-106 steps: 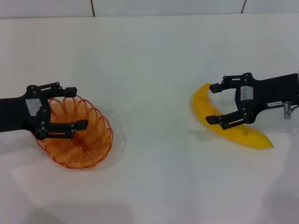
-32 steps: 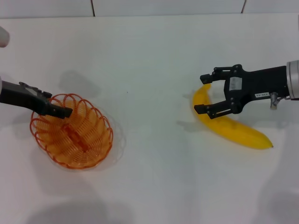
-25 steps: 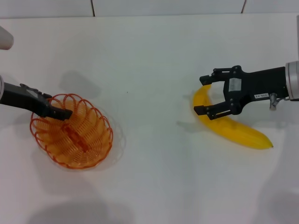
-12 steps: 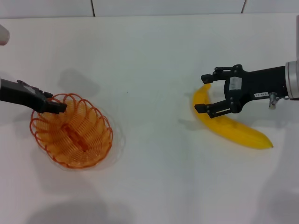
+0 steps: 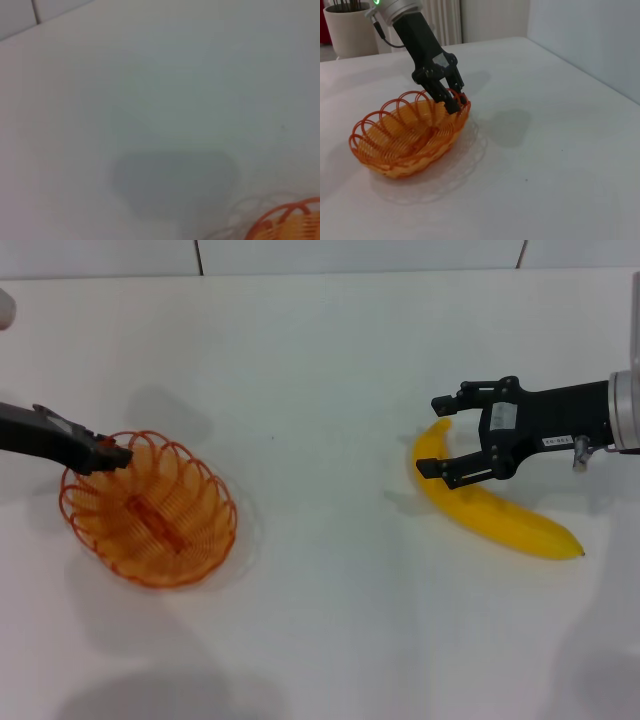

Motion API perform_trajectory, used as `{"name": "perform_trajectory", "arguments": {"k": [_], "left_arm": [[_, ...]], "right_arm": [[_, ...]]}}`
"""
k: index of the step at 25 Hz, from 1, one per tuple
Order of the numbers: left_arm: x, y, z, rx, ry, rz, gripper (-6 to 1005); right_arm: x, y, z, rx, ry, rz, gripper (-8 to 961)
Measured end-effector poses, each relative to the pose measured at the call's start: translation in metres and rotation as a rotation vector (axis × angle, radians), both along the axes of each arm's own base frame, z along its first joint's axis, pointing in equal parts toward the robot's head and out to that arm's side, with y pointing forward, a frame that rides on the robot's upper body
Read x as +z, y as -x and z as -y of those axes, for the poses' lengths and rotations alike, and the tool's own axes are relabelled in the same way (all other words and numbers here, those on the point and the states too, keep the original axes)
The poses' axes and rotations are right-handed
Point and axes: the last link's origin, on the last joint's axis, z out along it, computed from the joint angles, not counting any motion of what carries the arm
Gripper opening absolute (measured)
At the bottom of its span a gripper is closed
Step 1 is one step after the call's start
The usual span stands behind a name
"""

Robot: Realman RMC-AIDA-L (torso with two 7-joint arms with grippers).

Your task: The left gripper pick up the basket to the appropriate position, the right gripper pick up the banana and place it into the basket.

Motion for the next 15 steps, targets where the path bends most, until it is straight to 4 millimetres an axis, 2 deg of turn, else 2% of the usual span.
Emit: {"name": "perform_trajectory", "arguments": {"k": [8, 10, 15], "left_arm": [[0.0075, -0.0003, -0.0006, -0.007, -0.008, -0.007, 232], [0.0075, -0.0004, 0.0007, -0.005, 0.002, -0.005, 71], [0.0078, -0.0021, 0.0008, -0.007, 0.009, 0.0, 66]], "right_arm": [[-0.0001, -0.001, 0.0007, -0.003, -0.001, -0.001, 903], [-0.0001, -0.0008, 0.0006, -0.003, -0.001, 0.0, 903], [-0.0001, -0.0012, 0.0009, -0.004, -0.001, 0.0, 903]]}}
